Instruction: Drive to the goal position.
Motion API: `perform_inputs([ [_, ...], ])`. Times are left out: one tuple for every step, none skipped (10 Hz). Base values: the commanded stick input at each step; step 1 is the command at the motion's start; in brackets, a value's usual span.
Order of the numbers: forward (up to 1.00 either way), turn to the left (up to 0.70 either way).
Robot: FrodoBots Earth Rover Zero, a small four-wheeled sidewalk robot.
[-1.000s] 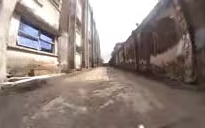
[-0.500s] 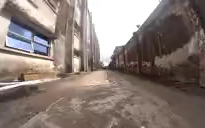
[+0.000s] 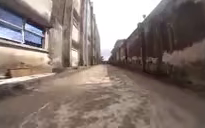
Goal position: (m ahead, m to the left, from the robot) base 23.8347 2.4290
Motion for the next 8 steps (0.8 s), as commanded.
perform_inputs([
  [1.00, 0.00],
  [1.00, 0.00],
  [1.00, 0.00],
  [1.00, 0.00],
  [1.00, 0.00],
  [1.00, 0.00],
  [1.00, 0.00],
  [1.00, 0.00],
])
